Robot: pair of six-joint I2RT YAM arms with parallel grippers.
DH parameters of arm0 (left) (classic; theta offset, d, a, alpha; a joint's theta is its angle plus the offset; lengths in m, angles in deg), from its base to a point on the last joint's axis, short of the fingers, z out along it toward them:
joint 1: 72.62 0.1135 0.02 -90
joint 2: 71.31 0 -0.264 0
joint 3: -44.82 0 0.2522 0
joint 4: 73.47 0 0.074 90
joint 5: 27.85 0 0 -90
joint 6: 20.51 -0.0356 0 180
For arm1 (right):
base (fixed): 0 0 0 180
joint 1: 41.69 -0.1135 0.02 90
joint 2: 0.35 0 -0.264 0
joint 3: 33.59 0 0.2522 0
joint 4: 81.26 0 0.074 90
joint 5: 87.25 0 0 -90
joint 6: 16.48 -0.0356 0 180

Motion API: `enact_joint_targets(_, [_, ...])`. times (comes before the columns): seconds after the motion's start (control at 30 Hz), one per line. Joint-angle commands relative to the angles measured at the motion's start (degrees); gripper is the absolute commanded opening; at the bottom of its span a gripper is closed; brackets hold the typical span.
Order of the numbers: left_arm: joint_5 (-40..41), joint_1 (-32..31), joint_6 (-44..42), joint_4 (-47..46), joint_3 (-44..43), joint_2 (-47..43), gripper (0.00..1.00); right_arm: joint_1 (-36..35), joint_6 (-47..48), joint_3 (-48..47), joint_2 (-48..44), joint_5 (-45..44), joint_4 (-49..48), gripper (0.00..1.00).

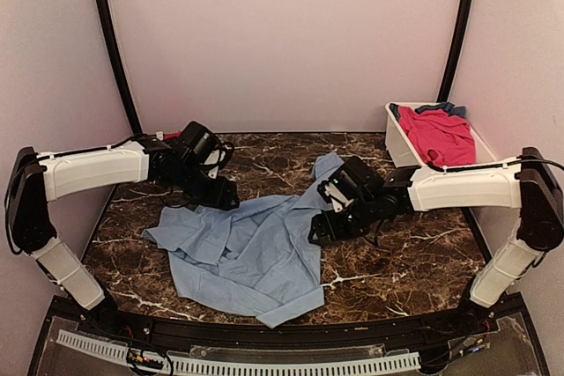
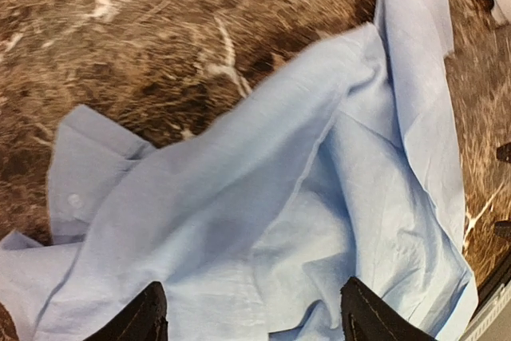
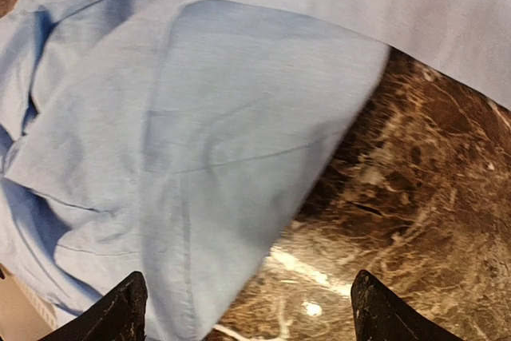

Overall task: Fold and stack the mixed laundry pile
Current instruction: Adjust the crumpled shirt at the center of the board.

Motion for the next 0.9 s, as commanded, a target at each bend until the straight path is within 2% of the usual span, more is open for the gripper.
enact_joint_targets(0.0, [-2.3, -4.0, -3.9, 1.7, -0.9, 4.3, 0.74, -4.2, -0.3, -5.3, 1.7, 1.0, -2.4, 0.85])
enact_joint_targets(0.13, [-0.1, -4.5, -1.8, 0.6, -1.5, 8.2, 0.73, -5.0, -0.8, -9.8, 7.5, -1.5, -1.7, 0.85])
enact_joint_targets(0.3, [9.4, -4.3, 0.0, 3.5, -3.7, 11.8, 0.7, -5.4, -0.3, -13.6, 14.8, -2.8, -0.4, 0.85])
enact_joint_targets(0.37, [10.6, -3.3, 0.9, 4.1, -3.4, 11.1, 0.67, -5.6, -0.7, -13.1, 15.6, -3.8, 0.5, 0.85])
enact_joint_targets(0.43, [10.9, -0.7, 1.3, 4.0, -2.9, 9.9, 0.6, -5.5, -1.0, -11.9, 15.4, -6.0, 1.6, 0.84])
enact_joint_targets(0.53, [10.3, 2.1, 0.8, 3.6, -2.2, 8.2, 0.41, -5.4, -1.1, -10.1, 15.4, -9.0, 3.7, 0.83])
enact_joint_targets(0.57, [10.3, 3.3, 0.4, 3.4, -2.1, 7.6, 0.38, -5.2, -1.1, -9.3, 15.3, -9.9, 4.1, 0.81])
enact_joint_targets(0.6, [10.6, 3.8, 0.3, 3.4, -2.1, 7.4, 0.3, -4.9, -1.4, -8.5, 15.2, -10.8, 4.5, 0.78])
enact_joint_targets(0.63, [10.6, 4.9, 0.1, 3.5, -2.0, 6.8, 0.23, -4.5, -1.6, -7.6, 14.8, -11.7, 4.7, 0.74])
enact_joint_targets(0.67, [10.2, 5.5, 0.0, 3.5, -1.9, 6.5, 0.22, -4.1, -1.9, -6.6, 14.1, -12.1, 4.6, 0.69])
enact_joint_targets(0.73, [9.6, 6.5, -0.5, 3.6, -1.9, 5.6, 0.16, -3.0, -2.6, -4.2, 12.1, -12.7, 4.2, 0.52])
enact_joint_targets(0.8, [9.4, 7.1, -1.2, 4.4, -2.1, 5.0, 0.1, -1.6, -2.9, -2.0, 9.9, -12.4, 3.8, 0.3])
enact_joint_targets(0.87, [9.2, 7.4, -2.0, 5.3, -2.4, 4.7, 0.09, -0.1, -3.1, 0.2, 7.5, -12.0, 3.4, 0.0])
